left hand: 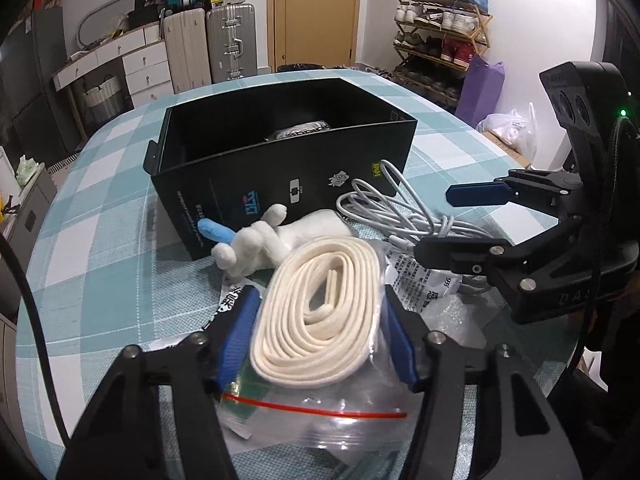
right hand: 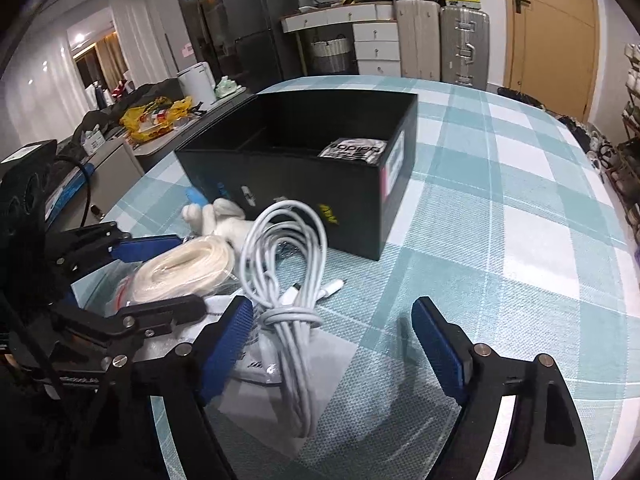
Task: Organize soft objects
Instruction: 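Close left gripper on bagged white strap while right gripper grasps the white cable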
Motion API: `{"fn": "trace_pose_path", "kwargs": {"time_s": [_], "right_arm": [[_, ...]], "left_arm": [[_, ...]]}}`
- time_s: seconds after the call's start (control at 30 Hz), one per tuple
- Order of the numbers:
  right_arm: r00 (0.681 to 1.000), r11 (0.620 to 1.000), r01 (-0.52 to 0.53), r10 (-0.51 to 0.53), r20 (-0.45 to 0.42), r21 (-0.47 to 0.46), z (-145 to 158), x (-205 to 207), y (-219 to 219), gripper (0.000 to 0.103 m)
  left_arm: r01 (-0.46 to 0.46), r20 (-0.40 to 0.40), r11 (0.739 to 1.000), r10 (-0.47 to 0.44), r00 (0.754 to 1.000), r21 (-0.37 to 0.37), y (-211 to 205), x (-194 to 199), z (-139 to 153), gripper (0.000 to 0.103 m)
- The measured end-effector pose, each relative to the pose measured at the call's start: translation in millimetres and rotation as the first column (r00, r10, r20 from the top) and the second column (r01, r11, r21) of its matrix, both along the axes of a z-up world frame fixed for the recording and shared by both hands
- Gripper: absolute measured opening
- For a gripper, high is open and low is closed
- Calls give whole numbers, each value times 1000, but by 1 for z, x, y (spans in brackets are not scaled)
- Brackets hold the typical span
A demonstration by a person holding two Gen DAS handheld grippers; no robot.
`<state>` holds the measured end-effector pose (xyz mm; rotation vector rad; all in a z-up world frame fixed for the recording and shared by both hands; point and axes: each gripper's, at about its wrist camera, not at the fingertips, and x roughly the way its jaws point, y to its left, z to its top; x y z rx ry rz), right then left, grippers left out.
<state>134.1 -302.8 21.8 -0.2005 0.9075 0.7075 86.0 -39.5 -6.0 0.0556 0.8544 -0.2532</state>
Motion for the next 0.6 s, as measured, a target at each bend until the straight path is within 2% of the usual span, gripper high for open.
{"fn": "trace_pose_path", "kwargs": {"time_s": [0.27,0.6], "right_arm": [[999,999,-37,37,-7,8,-3,-3,4,61],[997,997,-77,78,-15,24,-4,-7,9,40]], "left_arm": [[5,30,1000,-5,1000,-12,-2,-6,6,39],[-2,48,999,3,999,-34,5,-11,13,31]]}}
